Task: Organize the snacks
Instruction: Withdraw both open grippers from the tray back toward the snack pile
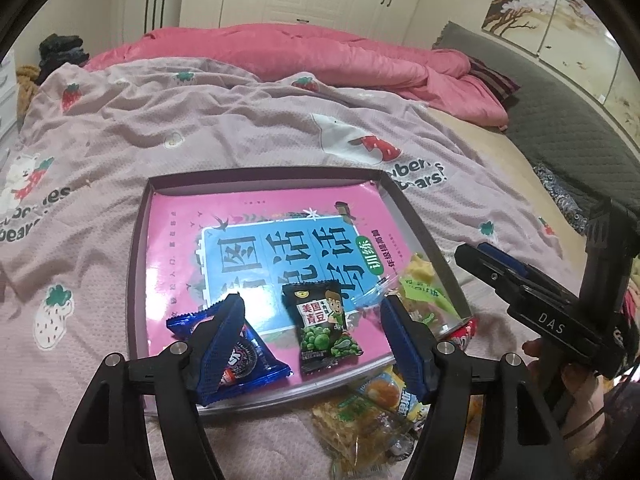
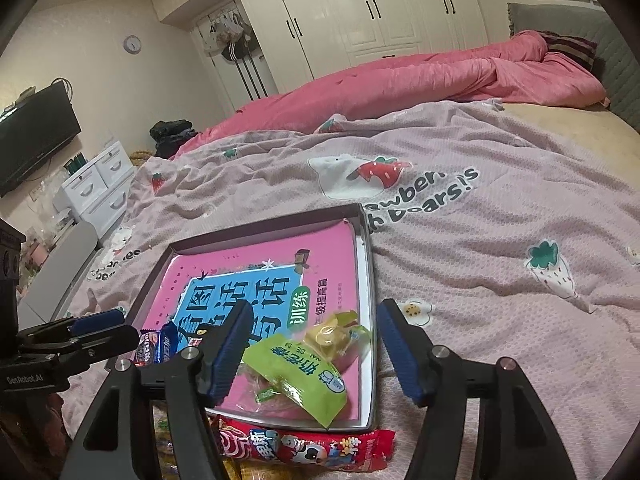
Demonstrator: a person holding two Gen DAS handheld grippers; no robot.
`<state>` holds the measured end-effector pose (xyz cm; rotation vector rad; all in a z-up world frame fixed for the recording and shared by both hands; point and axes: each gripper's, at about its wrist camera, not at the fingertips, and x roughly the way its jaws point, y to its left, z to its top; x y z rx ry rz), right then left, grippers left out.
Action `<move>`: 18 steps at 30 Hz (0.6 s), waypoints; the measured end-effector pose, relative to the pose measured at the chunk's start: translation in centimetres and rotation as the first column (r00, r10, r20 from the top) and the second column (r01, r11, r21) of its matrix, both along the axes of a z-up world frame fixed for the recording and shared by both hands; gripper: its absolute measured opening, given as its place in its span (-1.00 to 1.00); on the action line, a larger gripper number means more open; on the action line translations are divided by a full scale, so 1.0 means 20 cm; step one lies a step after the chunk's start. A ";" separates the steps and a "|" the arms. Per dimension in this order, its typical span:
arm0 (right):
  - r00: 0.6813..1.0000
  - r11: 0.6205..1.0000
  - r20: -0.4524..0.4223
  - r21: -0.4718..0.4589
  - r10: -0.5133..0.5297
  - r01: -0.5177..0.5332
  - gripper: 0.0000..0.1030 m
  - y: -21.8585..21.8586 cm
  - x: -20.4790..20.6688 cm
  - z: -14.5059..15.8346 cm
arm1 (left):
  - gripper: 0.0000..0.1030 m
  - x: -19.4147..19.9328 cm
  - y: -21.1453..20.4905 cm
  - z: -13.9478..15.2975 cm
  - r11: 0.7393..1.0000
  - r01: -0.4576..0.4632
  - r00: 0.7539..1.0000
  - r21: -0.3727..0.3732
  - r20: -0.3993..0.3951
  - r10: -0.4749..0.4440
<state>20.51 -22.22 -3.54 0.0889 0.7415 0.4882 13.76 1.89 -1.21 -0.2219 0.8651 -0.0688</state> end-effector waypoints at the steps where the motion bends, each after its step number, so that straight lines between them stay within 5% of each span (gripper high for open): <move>1: 1.000 1.000 0.003 0.000 0.000 0.000 0.25 0.00 0.00 0.01 | 0.41 0.00 0.00 0.00 1.000 0.001 1.000 0.001 0.001 -0.001; 18: 0.999 1.000 0.050 0.006 0.005 -0.006 0.35 -0.03 -0.10 0.09 | 0.42 -0.09 -0.01 0.07 1.000 0.010 1.000 0.010 0.016 -0.011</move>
